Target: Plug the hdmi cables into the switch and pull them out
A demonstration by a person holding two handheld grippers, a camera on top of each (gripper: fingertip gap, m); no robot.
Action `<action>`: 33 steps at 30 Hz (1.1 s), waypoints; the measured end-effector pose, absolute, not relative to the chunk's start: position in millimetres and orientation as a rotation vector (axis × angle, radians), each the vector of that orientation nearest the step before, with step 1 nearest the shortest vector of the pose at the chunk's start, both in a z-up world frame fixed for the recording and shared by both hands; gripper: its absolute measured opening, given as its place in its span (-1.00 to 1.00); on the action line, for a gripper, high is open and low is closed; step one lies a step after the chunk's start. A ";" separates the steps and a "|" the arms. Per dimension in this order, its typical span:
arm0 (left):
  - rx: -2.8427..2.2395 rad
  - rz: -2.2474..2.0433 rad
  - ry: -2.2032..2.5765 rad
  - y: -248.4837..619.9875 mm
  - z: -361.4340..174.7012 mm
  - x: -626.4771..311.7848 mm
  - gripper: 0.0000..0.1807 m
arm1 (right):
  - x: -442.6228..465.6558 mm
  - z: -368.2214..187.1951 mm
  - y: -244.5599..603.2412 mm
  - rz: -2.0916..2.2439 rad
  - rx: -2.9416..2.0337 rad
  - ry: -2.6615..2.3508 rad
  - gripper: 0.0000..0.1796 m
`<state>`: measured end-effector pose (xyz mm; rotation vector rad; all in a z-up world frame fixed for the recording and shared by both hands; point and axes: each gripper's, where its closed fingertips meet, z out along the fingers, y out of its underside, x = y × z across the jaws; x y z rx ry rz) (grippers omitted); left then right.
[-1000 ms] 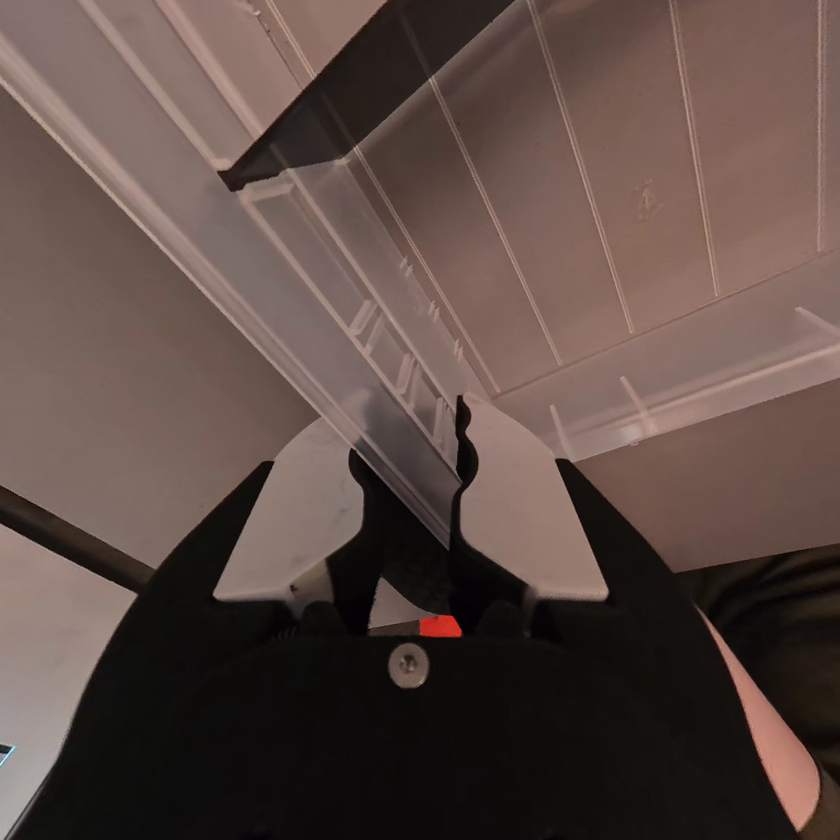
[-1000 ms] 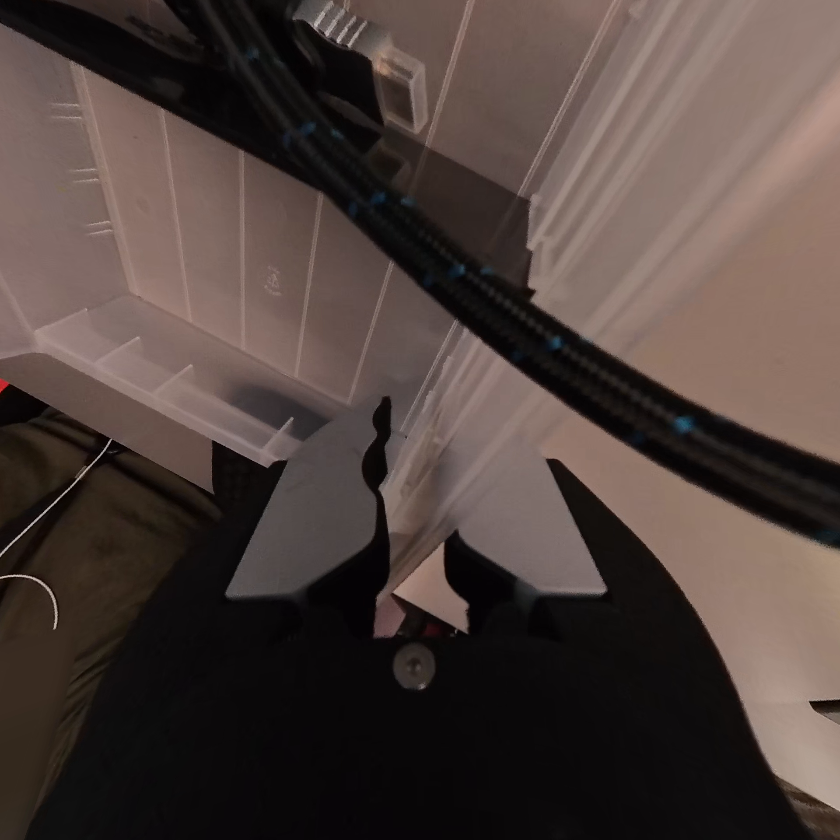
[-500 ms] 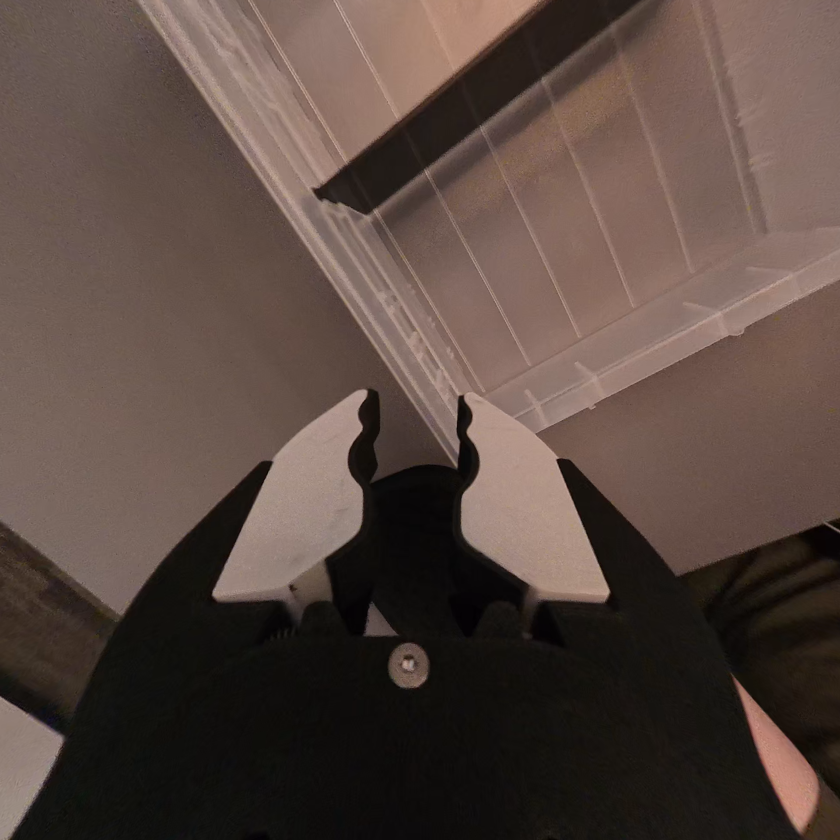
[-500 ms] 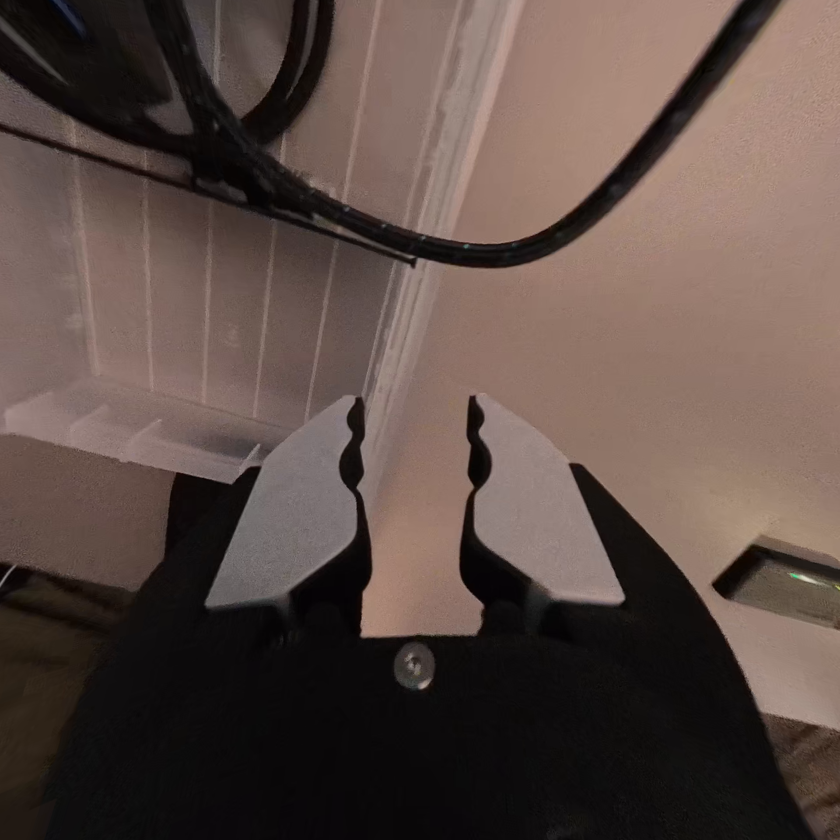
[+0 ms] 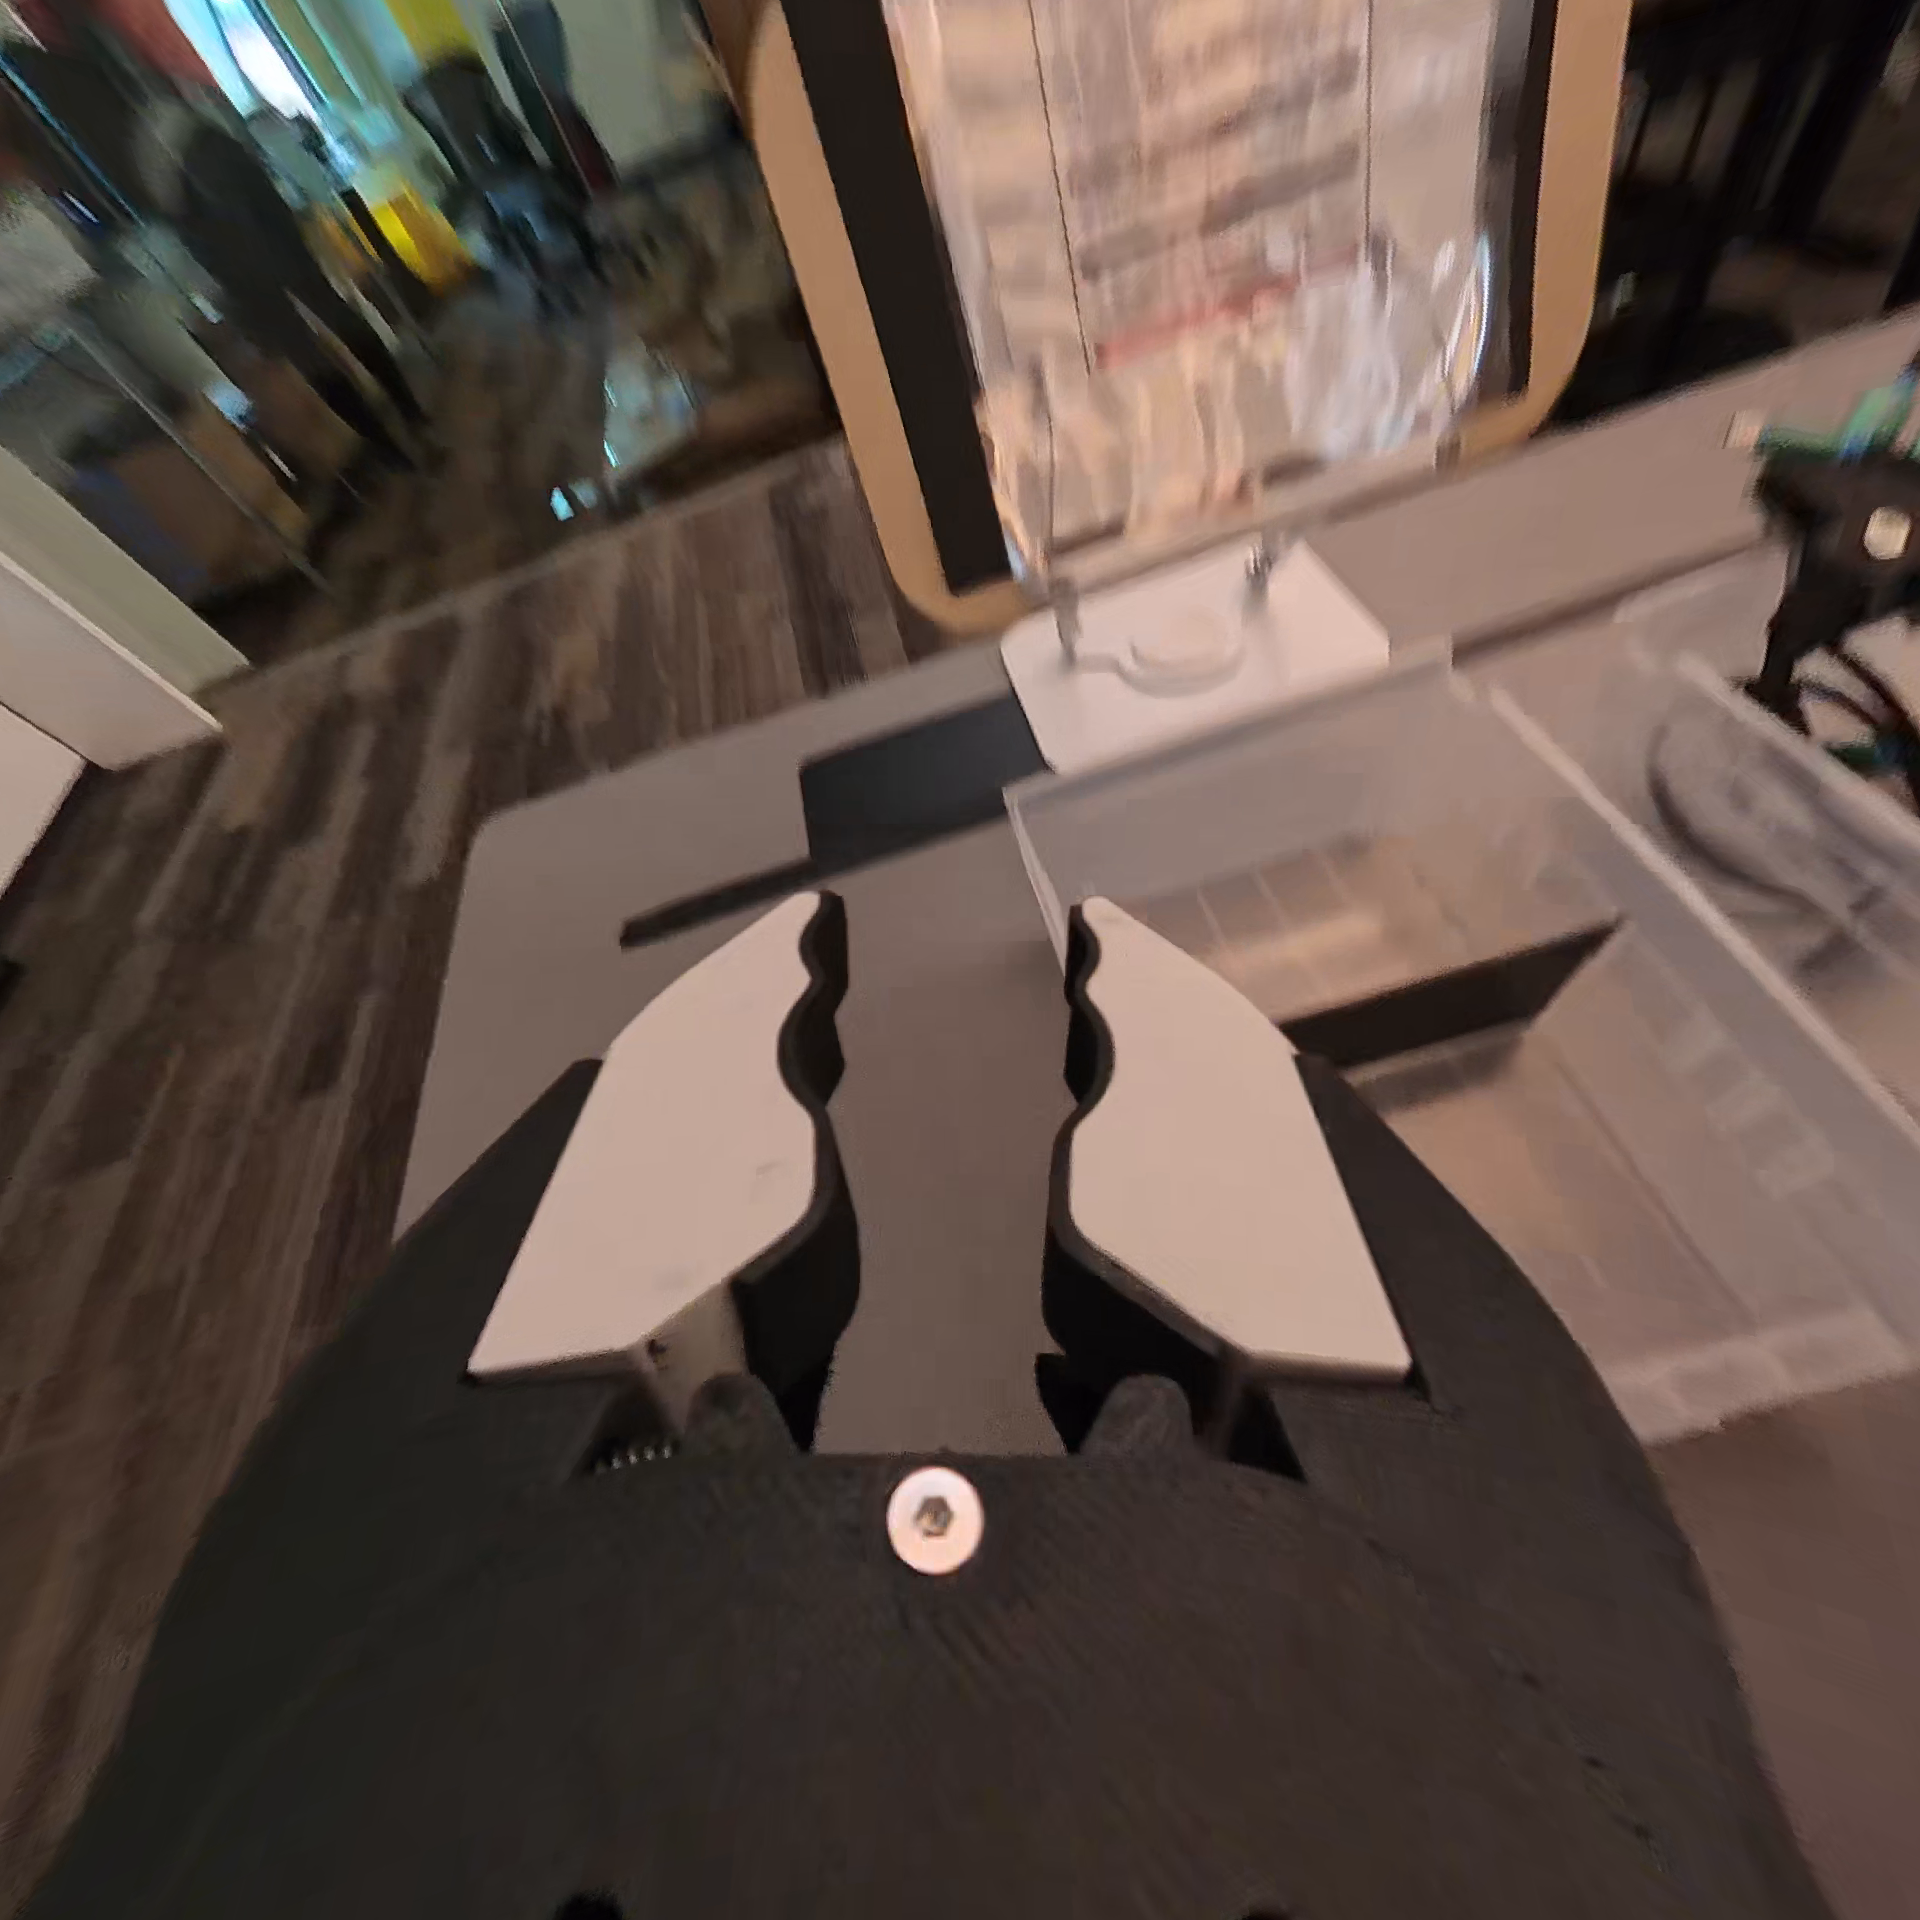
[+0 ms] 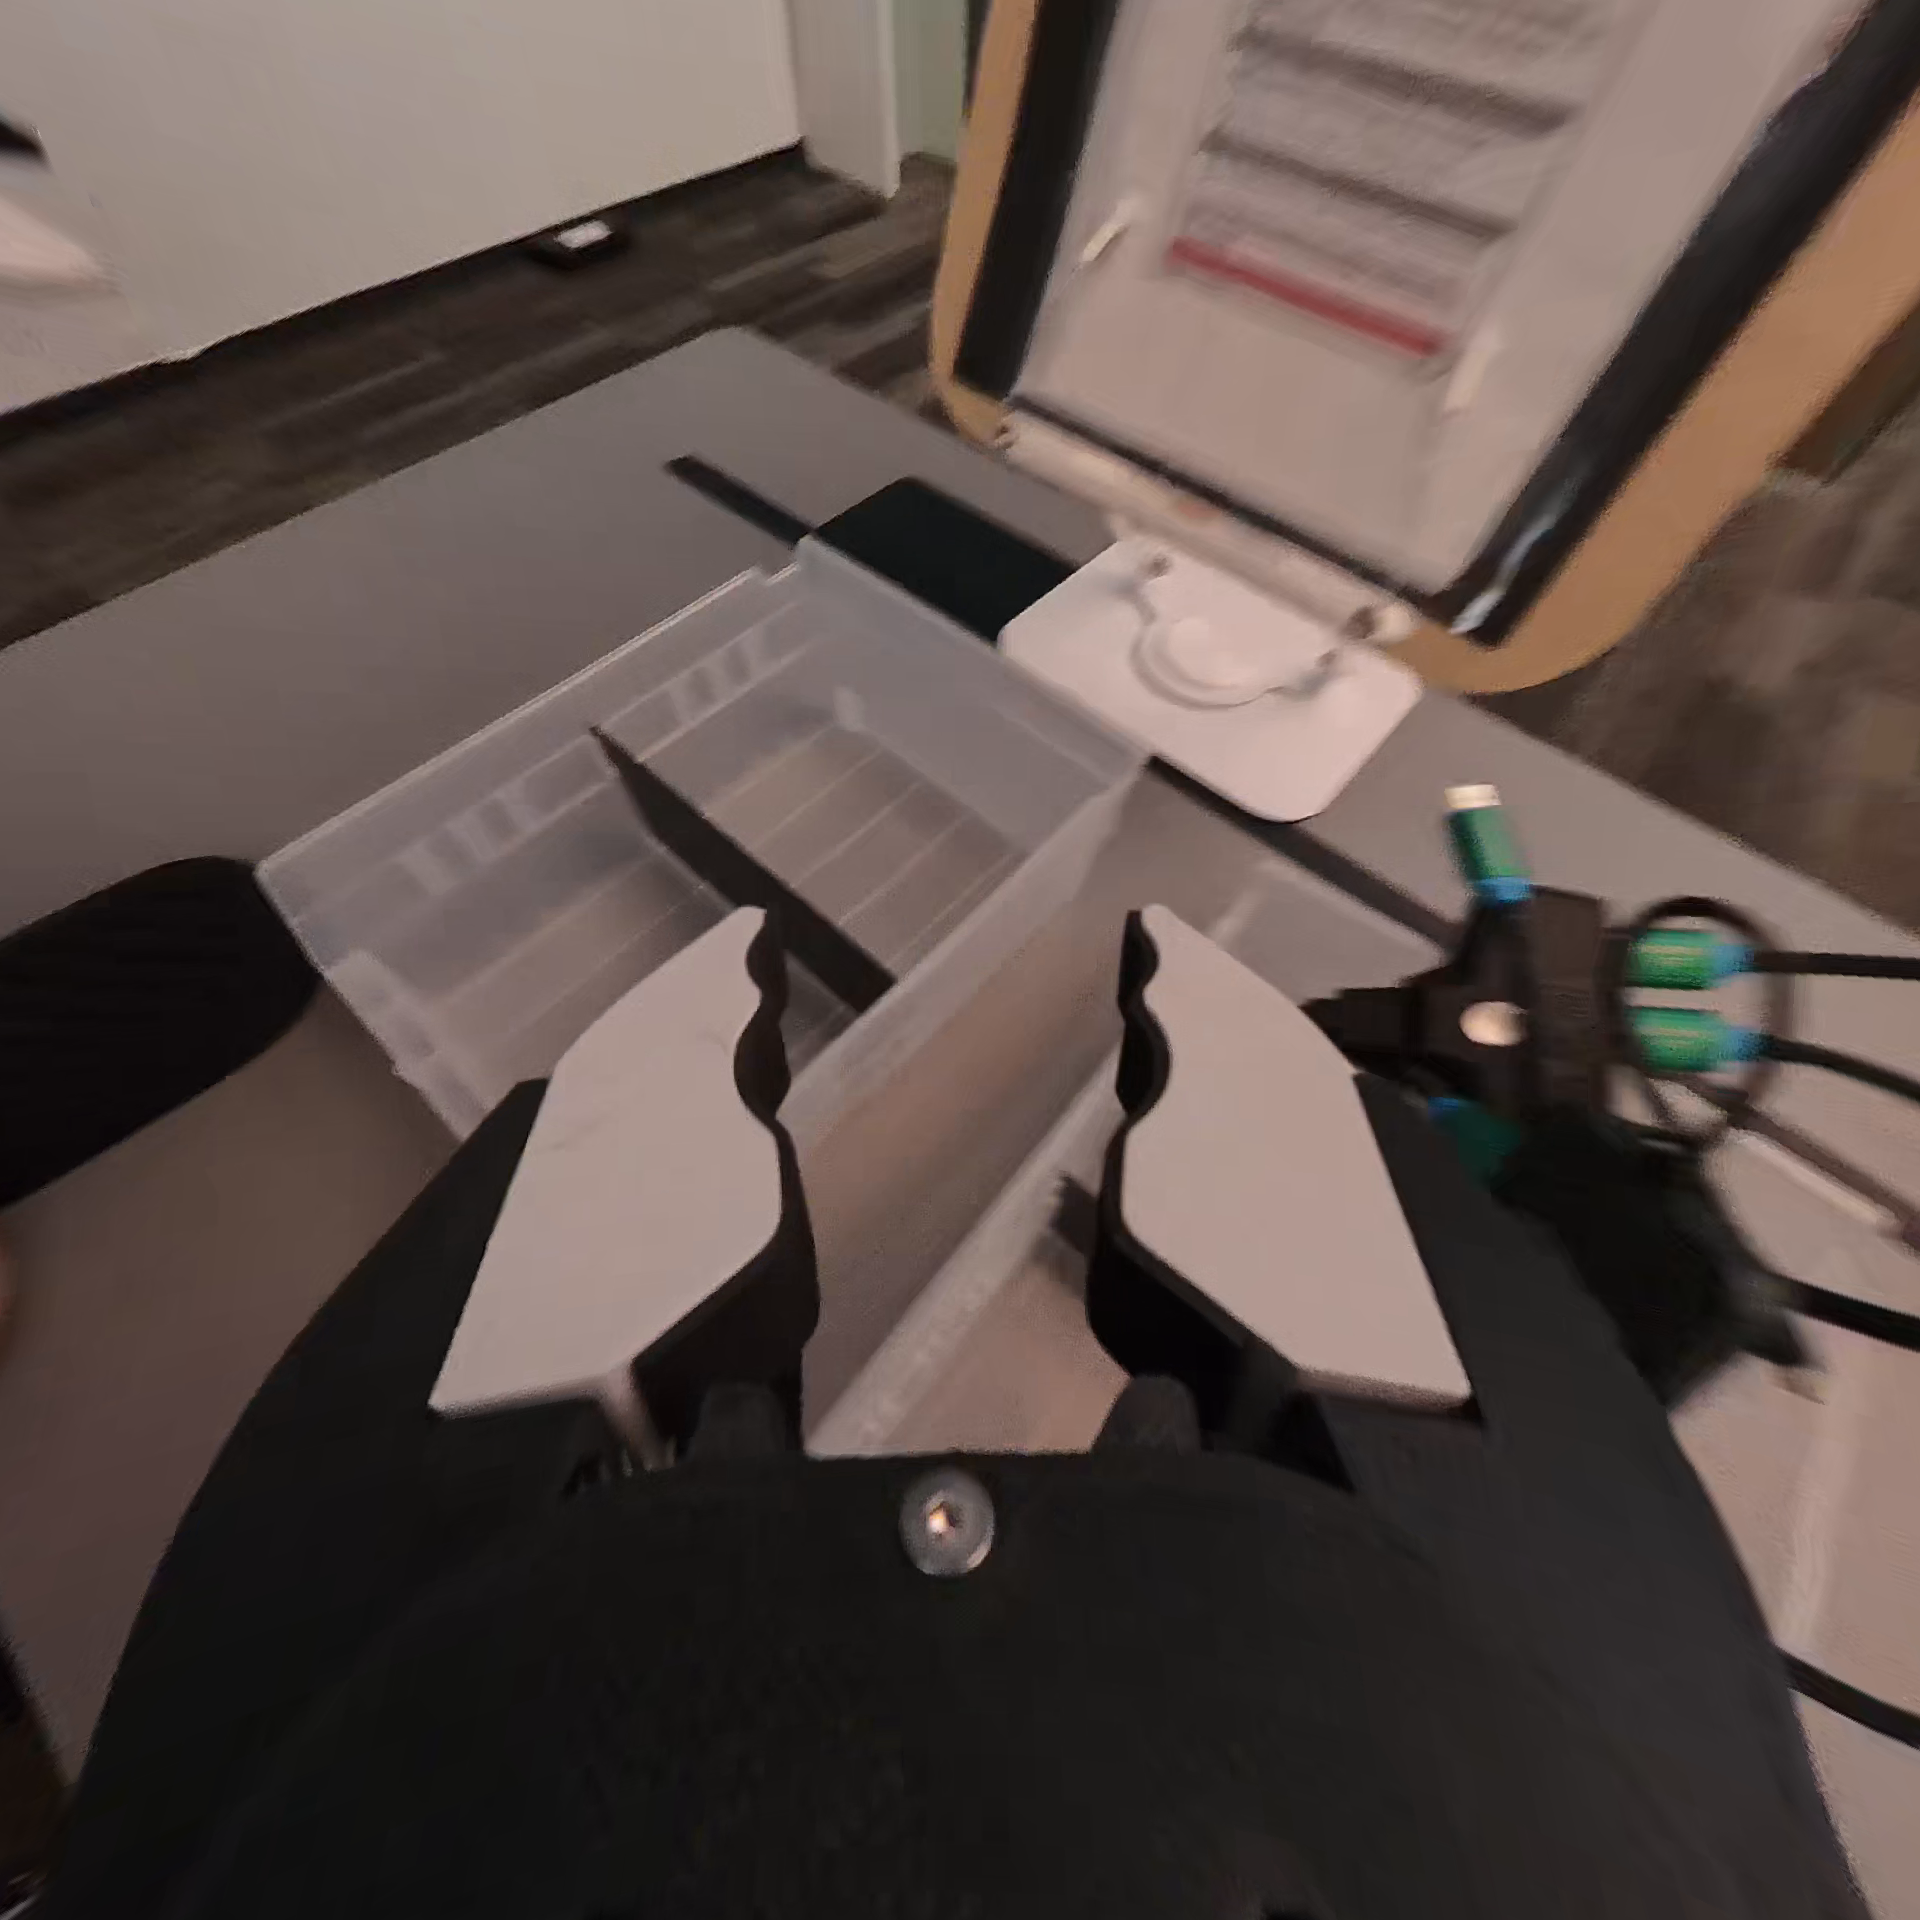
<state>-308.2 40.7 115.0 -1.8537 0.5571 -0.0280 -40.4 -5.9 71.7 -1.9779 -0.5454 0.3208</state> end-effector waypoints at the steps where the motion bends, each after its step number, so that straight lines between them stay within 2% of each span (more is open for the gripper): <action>1: -1.796 -0.034 0.529 42.0 125.1 -307.1 -0.53 | -53.0 60.7 -3.1 0.359 -2.012 -0.546 -0.30; 5: -1.673 0.010 0.473 45.6 142.9 -307.5 -0.46 | -90.2 10.2 -0.6 0.492 -2.212 -0.539 -0.37; 12: -1.648 0.056 0.485 55.5 141.7 -291.5 -0.33 | -83.9 -62.4 11.9 0.347 -2.645 -0.488 -0.37; 20: -1.597 0.090 0.457 58.7 148.2 -284.7 -0.30 | -105.9 -112.1 -13.5 0.568 -2.981 -0.344 -0.43; 26: -1.569 0.070 0.384 57.9 155.9 -295.6 -0.27 | -111.2 -142.0 -9.5 0.540 -3.083 -0.272 -0.64; 33: -1.584 0.059 0.383 59.7 153.6 -302.2 -0.27 | -111.6 -145.8 -3.6 0.614 -3.147 -0.195 -0.67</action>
